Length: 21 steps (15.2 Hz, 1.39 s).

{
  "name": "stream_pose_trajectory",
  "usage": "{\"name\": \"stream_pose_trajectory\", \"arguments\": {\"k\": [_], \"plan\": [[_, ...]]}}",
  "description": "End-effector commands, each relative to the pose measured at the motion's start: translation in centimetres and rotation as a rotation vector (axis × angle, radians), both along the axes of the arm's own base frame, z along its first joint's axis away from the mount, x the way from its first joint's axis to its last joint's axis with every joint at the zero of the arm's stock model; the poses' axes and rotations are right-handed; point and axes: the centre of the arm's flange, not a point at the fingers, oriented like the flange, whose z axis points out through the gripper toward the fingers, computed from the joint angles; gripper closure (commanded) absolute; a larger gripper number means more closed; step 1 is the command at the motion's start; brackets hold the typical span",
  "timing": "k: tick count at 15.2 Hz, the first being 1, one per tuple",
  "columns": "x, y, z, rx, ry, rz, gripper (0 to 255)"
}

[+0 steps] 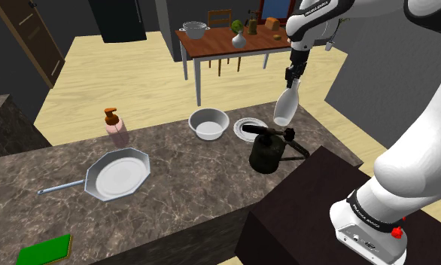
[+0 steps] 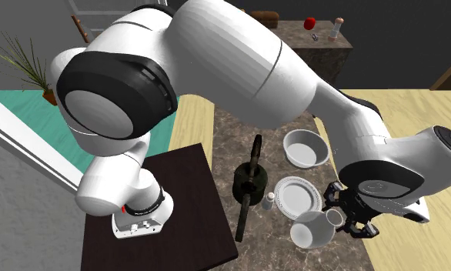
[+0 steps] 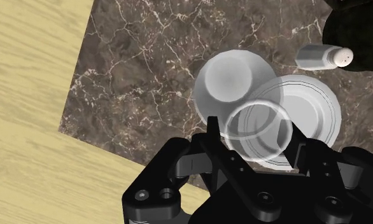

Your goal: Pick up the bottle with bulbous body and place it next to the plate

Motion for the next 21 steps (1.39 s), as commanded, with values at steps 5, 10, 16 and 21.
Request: {"name": "stream_pose_trajectory", "arguments": {"k": [5,10,16,21], "plan": [[0.0,-0.1,-3.1,-0.001,-0.001,0.0,255],[0.0,-0.1,-5.0,-0.001,-0.001,0.0,255],[0.0,-0.1,-5.0,-0.001,-0.001,0.0,255],[0.0,-0.1,-5.0,-0.001,-0.001,0.0,0]]}}
